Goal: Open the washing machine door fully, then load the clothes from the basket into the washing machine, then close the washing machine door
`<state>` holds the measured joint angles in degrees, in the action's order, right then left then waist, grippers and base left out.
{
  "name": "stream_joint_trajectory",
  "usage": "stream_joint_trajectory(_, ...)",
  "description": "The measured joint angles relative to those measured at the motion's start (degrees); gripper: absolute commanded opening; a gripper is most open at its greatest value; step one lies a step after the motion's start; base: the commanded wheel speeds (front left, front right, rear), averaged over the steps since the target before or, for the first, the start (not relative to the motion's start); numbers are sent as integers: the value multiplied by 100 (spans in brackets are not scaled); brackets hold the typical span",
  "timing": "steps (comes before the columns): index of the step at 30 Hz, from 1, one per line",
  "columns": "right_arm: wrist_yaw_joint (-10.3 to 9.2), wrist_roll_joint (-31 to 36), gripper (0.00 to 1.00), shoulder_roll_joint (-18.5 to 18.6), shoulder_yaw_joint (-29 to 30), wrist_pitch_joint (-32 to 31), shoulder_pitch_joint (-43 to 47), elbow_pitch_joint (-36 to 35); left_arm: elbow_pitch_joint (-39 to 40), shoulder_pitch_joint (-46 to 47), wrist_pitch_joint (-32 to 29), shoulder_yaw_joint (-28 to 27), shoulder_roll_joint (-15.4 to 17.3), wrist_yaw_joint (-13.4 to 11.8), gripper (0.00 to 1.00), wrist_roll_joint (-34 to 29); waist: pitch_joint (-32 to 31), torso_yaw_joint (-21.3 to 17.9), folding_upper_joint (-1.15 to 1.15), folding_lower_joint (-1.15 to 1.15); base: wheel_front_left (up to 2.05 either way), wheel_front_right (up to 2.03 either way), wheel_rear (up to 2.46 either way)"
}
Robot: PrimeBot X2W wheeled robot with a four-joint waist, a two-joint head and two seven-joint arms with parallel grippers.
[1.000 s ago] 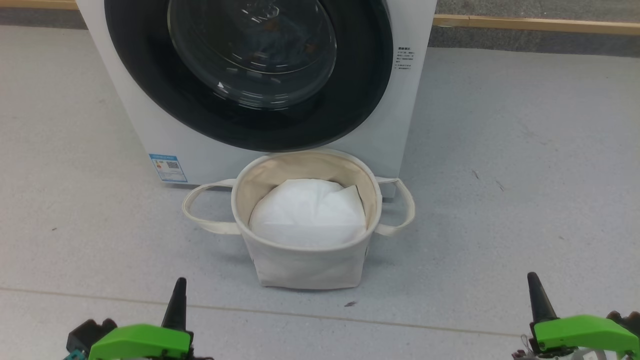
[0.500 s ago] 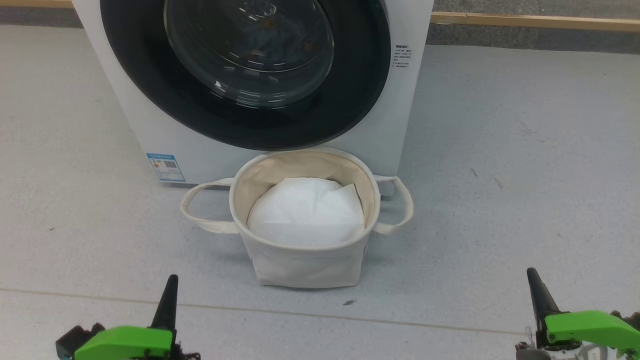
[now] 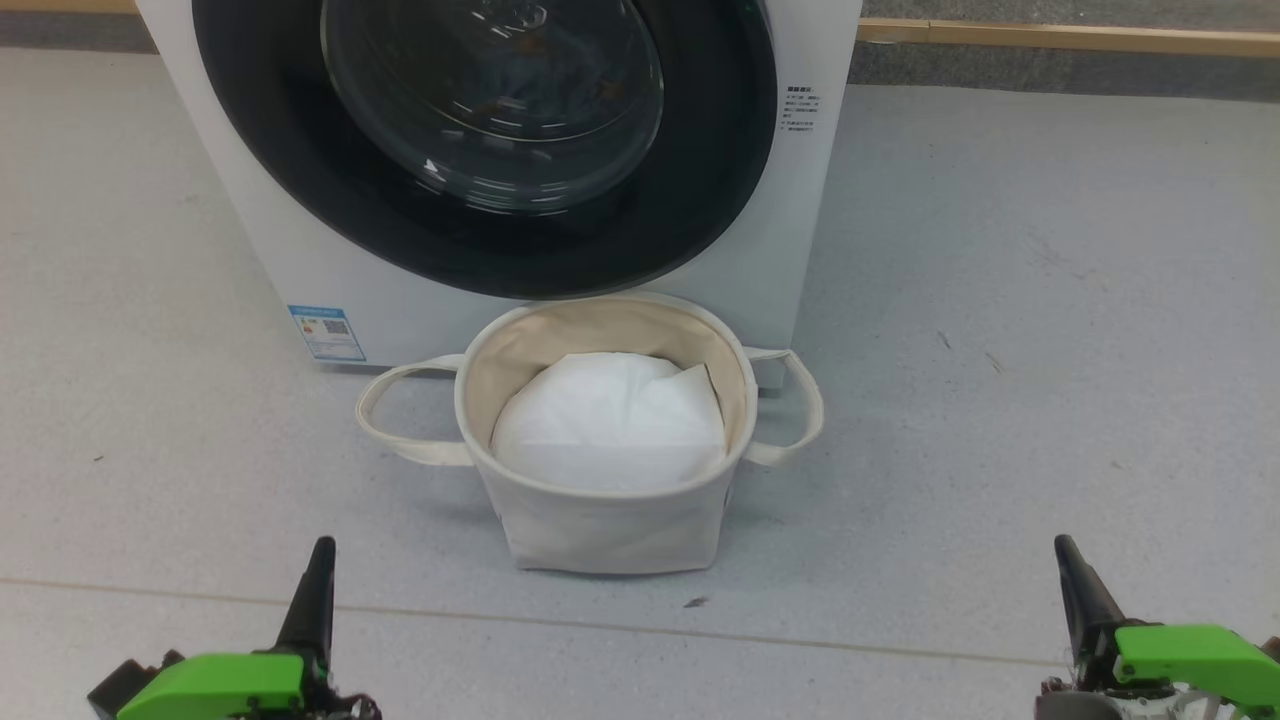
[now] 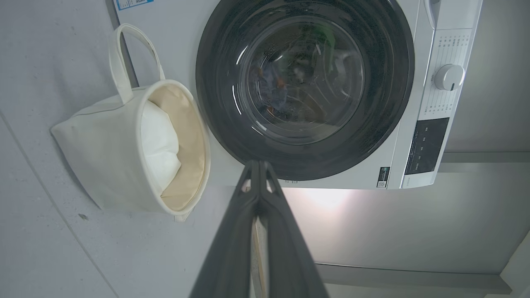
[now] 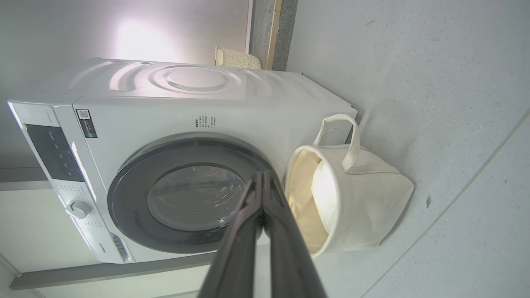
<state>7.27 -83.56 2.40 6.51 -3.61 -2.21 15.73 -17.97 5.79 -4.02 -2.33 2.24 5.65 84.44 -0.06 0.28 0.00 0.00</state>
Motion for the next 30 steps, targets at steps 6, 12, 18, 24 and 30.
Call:
stream_joint_trajectory(6, 0, -379, 0, 0, 38, -133, -82, 7, 82, -32, -100, -73, 0, 54, 0, 339, 12, -14, 0, 0, 0, 0, 0)
stream_joint_trajectory(12, 0, -765, 0, 0, 80, -236, -119, 7, 136, -90, -200, -201, 0, 121, 0, 679, 23, -28, 0, 0, 0, 0, 0)
stream_joint_trajectory(18, 0, -831, 0, 0, 97, -237, -119, 7, 168, -93, -201, -218, 0, 143, 0, 756, 24, -29, 0, 0, 0, 0, 0)
stream_joint_trajectory(24, 0, -831, 0, 0, 100, -237, -119, 7, 169, -93, -201, -219, 0, 143, 0, 756, 24, -29, 0, 0, 0, 0, 0)
stream_joint_trajectory(30, 0, -831, 0, 0, 101, -237, -119, 7, 169, -94, -201, -219, 0, 143, 0, 756, 24, -29, 0, 0, 0, 0, 0)
